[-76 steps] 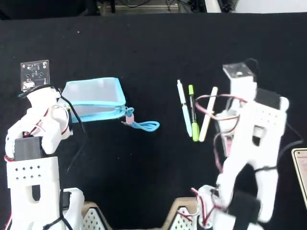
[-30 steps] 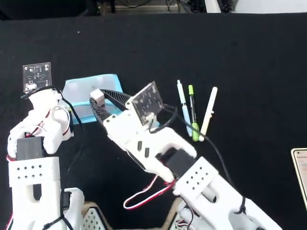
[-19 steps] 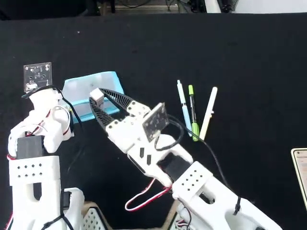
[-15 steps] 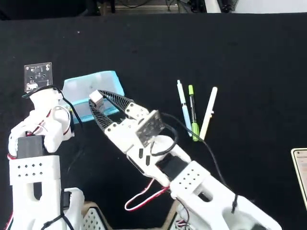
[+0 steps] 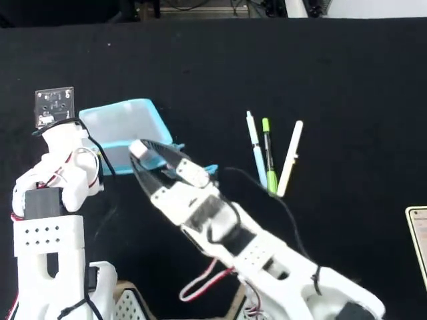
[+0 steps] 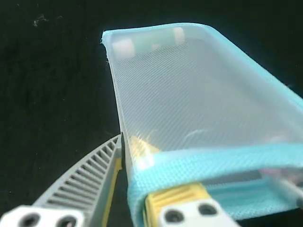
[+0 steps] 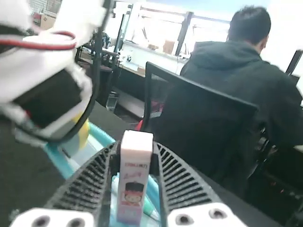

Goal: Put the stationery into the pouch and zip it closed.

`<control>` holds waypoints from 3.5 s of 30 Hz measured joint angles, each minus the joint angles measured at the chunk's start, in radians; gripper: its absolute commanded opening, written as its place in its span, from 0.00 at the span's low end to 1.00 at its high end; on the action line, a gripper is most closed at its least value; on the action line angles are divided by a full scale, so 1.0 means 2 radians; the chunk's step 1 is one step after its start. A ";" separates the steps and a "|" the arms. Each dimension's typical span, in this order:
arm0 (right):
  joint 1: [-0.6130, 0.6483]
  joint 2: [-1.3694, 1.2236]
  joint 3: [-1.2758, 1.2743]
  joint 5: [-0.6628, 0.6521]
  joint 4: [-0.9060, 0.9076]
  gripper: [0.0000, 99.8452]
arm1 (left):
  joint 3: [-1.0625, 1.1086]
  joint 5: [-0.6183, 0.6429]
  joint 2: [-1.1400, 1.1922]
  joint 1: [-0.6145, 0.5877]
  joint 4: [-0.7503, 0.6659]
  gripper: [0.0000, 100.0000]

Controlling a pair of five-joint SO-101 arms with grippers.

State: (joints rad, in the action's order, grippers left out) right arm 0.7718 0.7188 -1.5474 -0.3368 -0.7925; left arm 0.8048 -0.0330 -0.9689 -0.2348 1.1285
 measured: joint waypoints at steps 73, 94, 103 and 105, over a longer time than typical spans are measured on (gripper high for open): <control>0.035 0.130 0.214 0.008 0.641 0.01 | 0.001 -0.001 0.001 -0.003 0.000 0.03; 0.039 -0.072 0.334 0.047 0.664 0.30 | 0.001 0.000 0.001 0.000 0.001 0.03; 0.038 -0.029 0.349 0.047 0.754 0.26 | 0.001 0.001 0.000 0.001 0.001 0.03; 0.038 0.003 0.349 0.047 0.785 0.26 | 0.001 0.000 0.000 0.000 0.001 0.03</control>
State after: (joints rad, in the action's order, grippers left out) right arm 0.8485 0.7250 -0.8493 -0.2432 0.7772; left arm 0.8063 -0.0330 -0.9689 -0.2348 1.1301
